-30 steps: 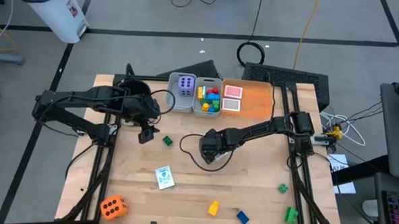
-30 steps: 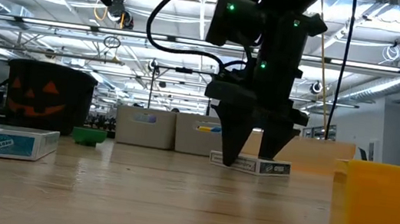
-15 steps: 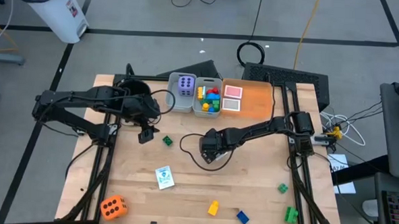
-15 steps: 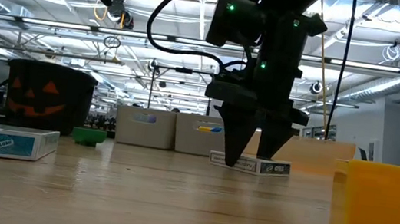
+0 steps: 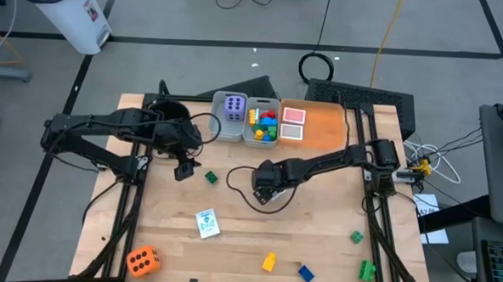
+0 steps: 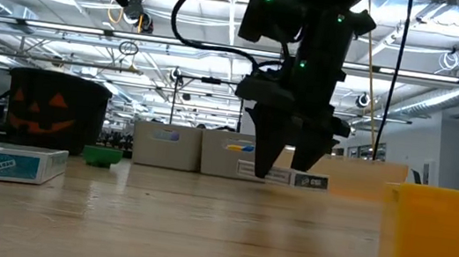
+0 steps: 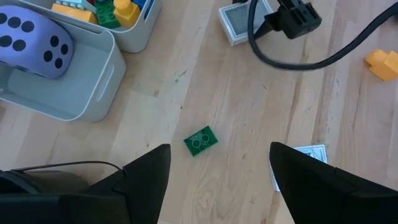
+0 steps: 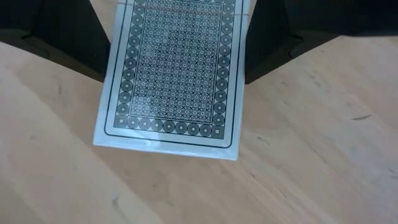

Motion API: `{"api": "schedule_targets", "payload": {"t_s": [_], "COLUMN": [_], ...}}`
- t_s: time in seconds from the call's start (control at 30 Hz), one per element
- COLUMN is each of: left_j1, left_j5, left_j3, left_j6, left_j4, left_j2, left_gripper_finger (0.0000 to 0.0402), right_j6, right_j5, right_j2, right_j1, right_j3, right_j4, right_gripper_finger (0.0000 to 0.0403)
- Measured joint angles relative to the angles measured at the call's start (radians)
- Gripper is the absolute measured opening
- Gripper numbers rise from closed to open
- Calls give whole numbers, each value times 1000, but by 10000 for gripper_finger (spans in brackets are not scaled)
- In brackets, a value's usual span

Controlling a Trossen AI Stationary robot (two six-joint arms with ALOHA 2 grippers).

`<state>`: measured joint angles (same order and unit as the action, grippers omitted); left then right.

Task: Pick & Place Toys
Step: Put the black playing card into the orange bin

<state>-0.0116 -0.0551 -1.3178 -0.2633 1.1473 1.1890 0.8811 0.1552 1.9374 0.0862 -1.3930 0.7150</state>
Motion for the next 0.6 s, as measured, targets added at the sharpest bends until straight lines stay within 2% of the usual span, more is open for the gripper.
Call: {"api": "schedule_targets", "payload": {"t_s": [0.23,0.6], "left_j1": [0,0], "left_j5": [0,0], "left_j3": [0,0], "left_j6": [3,-8], "left_j4": [0,-67], "left_j2": [0,0], "left_gripper_finger": [282,282], "right_j6": [-10,-123], "right_j5": [0,-1], "right_j2": [-71,-243], "right_j1": [-22,-63], "right_j3": [0,0], "right_j4": [-33,-252], "right_gripper_finger": [313,315]}}
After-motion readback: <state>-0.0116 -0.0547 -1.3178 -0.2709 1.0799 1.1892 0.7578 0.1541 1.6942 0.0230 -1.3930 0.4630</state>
